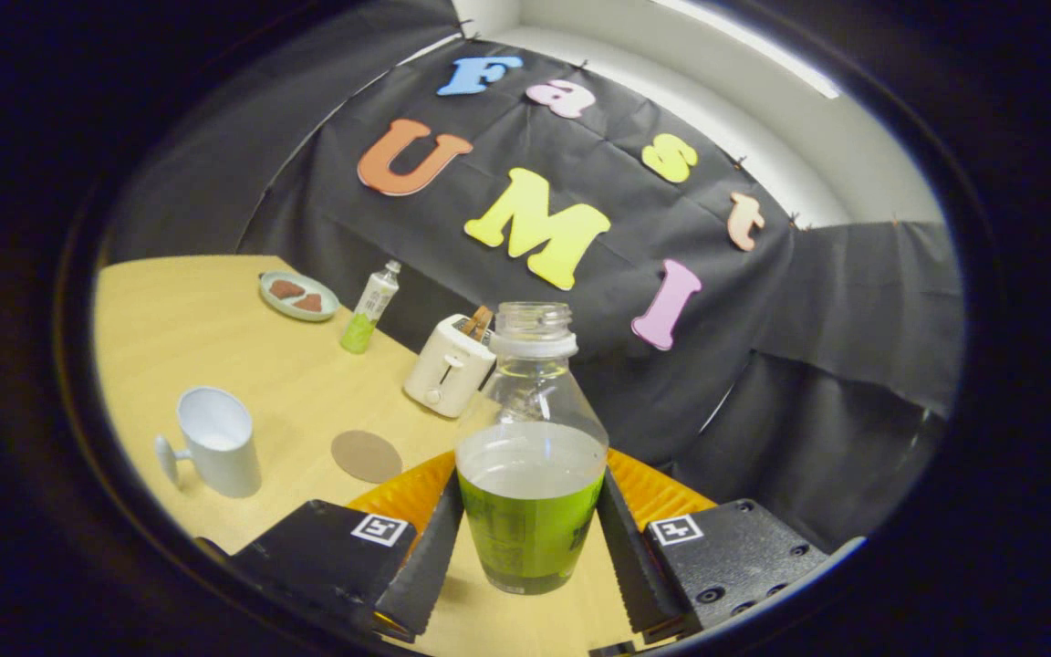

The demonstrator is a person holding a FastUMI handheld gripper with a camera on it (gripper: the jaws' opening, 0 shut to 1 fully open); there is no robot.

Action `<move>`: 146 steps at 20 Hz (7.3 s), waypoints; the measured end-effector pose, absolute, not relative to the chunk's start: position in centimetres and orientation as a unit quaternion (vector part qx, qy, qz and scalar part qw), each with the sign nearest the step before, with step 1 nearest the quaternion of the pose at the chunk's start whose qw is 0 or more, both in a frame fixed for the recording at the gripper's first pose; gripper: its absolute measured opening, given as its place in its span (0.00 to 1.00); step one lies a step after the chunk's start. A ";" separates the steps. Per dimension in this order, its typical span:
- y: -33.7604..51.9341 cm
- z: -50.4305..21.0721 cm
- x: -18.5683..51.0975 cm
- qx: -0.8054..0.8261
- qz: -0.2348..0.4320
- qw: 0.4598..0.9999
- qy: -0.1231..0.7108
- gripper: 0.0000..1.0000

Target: Take the bottle from table, then pour the juice into the cup, finally place the bottle on the coaster

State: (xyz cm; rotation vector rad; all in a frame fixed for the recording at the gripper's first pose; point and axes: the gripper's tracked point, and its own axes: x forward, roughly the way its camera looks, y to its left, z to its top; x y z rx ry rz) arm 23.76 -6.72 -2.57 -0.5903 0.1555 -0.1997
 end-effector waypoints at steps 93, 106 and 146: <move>7.0 3.2 24.3 -0.884 -0.170 0.433 -0.055 0.81; 6.5 4.4 24.2 -0.895 -0.196 0.396 -0.057 0.81; 5.0 -3.3 30.1 -0.177 0.020 0.980 0.092 0.82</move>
